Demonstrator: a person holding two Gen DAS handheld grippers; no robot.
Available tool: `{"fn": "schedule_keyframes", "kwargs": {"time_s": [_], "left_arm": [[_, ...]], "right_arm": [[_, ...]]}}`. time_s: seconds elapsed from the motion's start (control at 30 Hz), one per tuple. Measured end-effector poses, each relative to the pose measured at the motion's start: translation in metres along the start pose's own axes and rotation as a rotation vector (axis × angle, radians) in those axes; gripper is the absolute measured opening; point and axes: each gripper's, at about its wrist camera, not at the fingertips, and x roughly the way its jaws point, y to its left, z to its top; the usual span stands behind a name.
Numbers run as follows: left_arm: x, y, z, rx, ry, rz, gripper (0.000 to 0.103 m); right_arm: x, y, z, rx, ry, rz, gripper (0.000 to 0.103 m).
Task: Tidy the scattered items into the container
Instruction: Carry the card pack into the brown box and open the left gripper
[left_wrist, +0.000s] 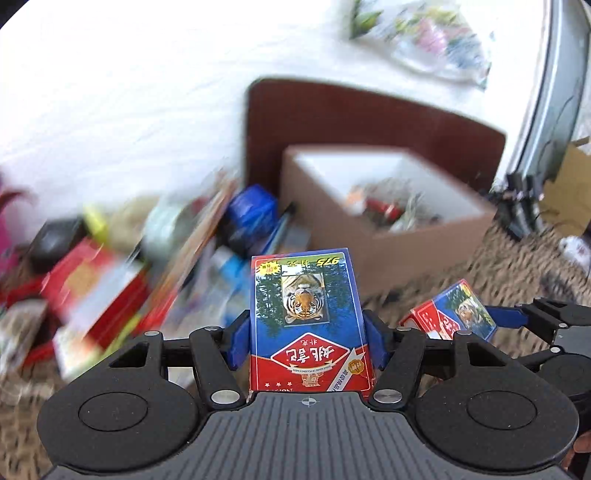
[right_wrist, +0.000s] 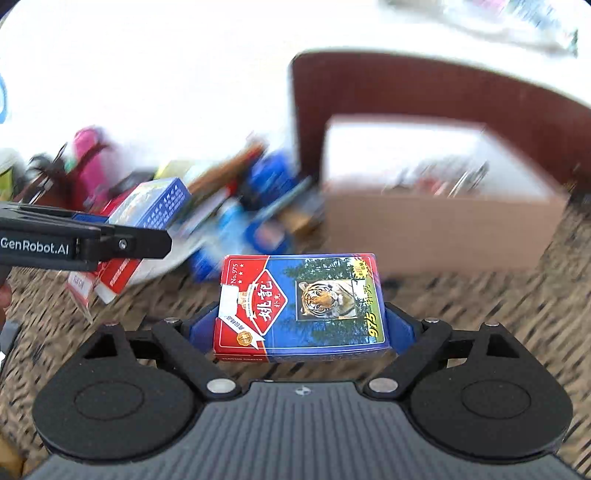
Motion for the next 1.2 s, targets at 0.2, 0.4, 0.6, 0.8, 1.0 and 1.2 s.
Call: {"fn": "schedule_keyframes", "kwargs": {"time_s": [0.2, 0.4, 0.6, 0.8, 1.0, 1.2], "left_arm": [[0.042, -0.037, 0.07, 0.045, -0.024, -0.045, 0.063], [0.106, -0.063, 0.115, 0.085, -0.015, -0.049, 0.064], [0.171, -0.061, 0.129, 0.042, 0.033, -0.045, 0.064], [0.198, -0.067, 0.12, 0.067, 0.063, -0.034, 0.103], [0.193, -0.068, 0.11, 0.063, 0.058, -0.014, 0.103], [0.169, -0.075, 0.104, 0.087, 0.026, 0.01, 0.103]], "right_arm": [[0.008, -0.042, 0.048, -0.023, -0.116, -0.104, 0.091], [0.048, -0.087, 0.076, 0.041, -0.146, -0.161, 0.091], [0.094, -0.109, 0.083, 0.068, -0.111, -0.169, 0.091], [0.116, -0.111, 0.082, 0.018, -0.084, -0.18, 0.099], [0.103, -0.107, 0.077, -0.014, -0.1, -0.214, 0.102], [0.086, -0.104, 0.074, 0.023, -0.111, -0.166, 0.102]]}}
